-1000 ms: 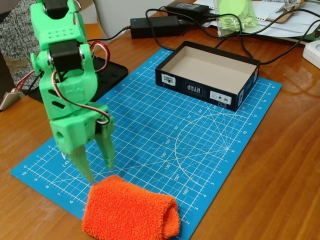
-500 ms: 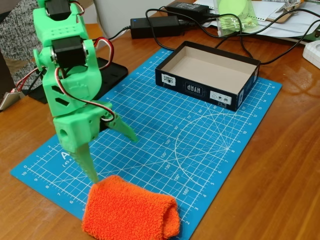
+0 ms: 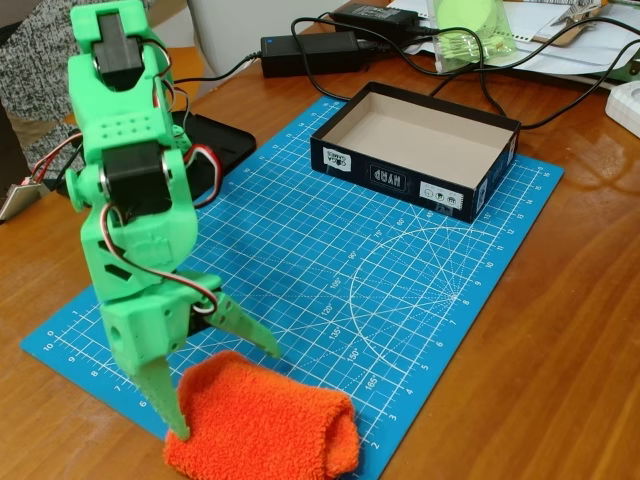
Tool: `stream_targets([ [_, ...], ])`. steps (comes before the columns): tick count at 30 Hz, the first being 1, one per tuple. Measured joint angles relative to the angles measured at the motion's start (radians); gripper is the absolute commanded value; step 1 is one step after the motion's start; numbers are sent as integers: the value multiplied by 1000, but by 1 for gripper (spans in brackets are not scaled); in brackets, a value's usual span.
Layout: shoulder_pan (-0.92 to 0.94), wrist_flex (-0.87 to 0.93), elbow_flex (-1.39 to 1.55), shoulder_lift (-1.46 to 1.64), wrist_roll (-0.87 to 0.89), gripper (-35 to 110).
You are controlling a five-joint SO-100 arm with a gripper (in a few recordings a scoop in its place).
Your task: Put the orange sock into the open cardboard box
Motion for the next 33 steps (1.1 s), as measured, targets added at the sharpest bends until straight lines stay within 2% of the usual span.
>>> stream_targets([
  [9,-44,-130,23,-77,31,0],
  [13,-44,-196,31,-106,49,0],
  [18,-44,-472,141,-124,81,0],
  [21,-44,-492,166,-112,144,0],
  [26,-100,-388,229,-12,365,0],
  [33,-313,-367,403,272,1040,0],
])
